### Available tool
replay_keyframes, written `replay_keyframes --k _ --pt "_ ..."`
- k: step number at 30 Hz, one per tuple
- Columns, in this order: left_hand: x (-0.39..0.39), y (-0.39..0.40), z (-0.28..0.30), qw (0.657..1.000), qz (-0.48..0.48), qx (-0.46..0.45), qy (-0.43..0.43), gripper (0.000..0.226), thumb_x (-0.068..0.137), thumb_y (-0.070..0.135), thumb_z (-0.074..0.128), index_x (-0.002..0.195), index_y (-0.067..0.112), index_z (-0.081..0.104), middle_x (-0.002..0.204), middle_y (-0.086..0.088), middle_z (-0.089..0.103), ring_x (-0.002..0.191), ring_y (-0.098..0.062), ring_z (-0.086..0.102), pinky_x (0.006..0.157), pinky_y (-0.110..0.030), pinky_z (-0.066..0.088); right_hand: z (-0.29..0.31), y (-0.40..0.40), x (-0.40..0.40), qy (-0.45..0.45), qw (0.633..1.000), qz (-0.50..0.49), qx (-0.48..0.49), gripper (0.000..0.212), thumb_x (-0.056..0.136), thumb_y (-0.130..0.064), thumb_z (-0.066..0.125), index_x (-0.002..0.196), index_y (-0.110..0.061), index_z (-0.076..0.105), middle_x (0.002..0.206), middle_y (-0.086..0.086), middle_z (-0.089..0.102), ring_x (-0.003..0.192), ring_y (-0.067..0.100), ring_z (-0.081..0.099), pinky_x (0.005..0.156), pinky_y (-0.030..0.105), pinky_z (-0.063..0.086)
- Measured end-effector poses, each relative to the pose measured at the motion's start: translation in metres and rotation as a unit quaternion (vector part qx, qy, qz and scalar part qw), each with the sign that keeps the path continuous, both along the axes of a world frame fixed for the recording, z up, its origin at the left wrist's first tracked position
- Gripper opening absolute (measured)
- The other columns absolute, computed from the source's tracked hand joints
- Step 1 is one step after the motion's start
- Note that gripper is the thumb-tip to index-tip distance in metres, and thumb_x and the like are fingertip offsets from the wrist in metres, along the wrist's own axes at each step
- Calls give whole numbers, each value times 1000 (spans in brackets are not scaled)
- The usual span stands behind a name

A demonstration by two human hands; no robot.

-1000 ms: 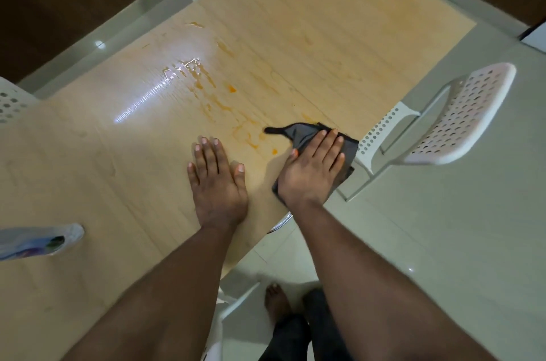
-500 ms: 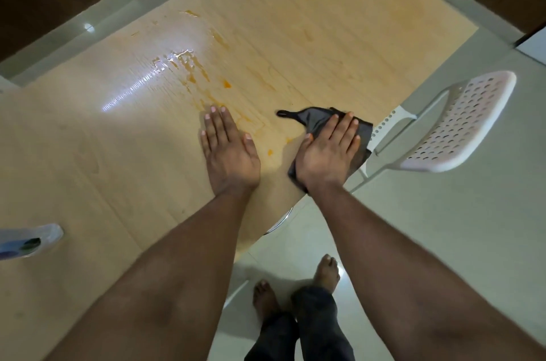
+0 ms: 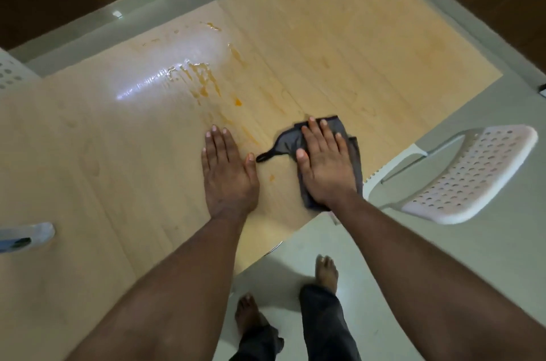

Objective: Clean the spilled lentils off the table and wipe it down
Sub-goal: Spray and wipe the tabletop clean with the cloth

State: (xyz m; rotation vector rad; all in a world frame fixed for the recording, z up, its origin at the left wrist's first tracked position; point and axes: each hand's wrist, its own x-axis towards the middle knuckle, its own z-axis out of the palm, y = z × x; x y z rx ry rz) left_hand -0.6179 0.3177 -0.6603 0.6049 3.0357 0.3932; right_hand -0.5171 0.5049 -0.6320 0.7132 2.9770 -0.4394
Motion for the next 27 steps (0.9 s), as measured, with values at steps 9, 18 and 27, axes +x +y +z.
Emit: replay_keyframes --k 9,18,27 --pt "2 2 9 999 32 0 -28 74 108 48 23 168 7 10 176 -10 6 163 -25 5 130 -48 15 4 11 24 -18 977 210 28 60 112 -40 20 169 -22 11 177 -2 1 162 14 -6 130 45 14" --pt "-55 23 7 994 111 5 -1 68 110 39 30 167 6 13 176 -11 8 163 -26 7 131 -46 14 0 40 -77 25 984 174 38 61 109 -37 28 167 -17 23 176 6 13 162 23 9 129 48 17" --pt "-56 24 10 993 120 -2 -23 72 109 47 16 168 6 8 177 -10 2 163 -21 -3 132 -41 6 3 30 -68 2 967 257 -3 61 111 -38 25 169 -21 13 177 0 3 163 17 -3 131 45 10"
